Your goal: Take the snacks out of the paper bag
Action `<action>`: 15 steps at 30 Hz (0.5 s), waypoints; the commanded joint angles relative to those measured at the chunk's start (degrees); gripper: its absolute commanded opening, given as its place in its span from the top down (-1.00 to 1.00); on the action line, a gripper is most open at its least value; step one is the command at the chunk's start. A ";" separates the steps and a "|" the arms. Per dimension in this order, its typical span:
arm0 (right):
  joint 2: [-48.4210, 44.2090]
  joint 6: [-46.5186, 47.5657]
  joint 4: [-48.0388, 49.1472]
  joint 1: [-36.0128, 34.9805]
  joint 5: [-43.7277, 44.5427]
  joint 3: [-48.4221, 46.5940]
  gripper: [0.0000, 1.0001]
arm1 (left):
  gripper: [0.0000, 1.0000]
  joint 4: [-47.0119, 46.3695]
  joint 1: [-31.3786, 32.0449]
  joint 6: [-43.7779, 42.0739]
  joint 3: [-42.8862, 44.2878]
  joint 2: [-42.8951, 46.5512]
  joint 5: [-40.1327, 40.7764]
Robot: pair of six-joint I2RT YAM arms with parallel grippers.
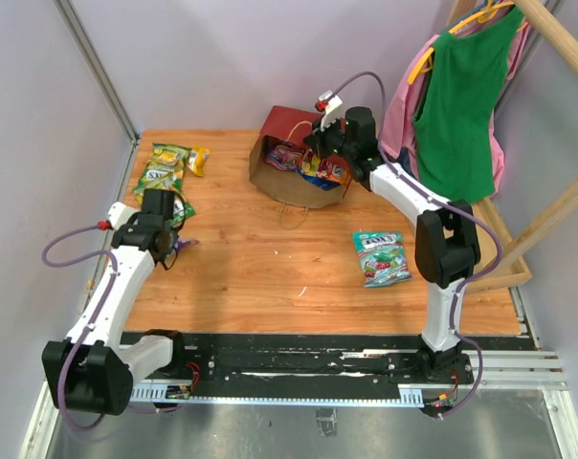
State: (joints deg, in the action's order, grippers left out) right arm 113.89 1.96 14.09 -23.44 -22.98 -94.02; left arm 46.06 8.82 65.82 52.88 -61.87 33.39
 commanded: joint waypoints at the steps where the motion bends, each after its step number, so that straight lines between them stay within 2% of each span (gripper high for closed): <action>1: -2.42 0.47 1.57 0.55 0.53 1.99 0.99 | 0.99 -4.76 -10.67 -1.35 -2.15 2.44 -9.27; 5: -2.44 0.49 1.60 0.57 0.83 2.12 0.99 | 0.99 -3.62 -16.58 -3.58 -2.32 -0.38 -8.91; 8: -2.38 0.28 1.60 0.59 0.67 1.93 0.99 | 0.99 -3.21 -17.75 -3.81 -2.28 -1.69 -9.34; 12: -2.46 0.17 1.26 0.56 0.53 1.89 0.99 | 0.99 -1.87 -17.75 -3.77 -1.27 2.20 -11.30; 15: -2.57 0.22 0.60 0.59 0.46 1.52 0.99 | 0.99 2.80 -17.76 -3.42 1.02 7.17 -9.60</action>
State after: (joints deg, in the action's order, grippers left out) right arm 113.86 1.96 14.28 -23.44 -22.94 -92.36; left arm 44.71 -8.54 62.78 50.13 -61.17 22.96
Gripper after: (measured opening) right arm 0.014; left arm 0.011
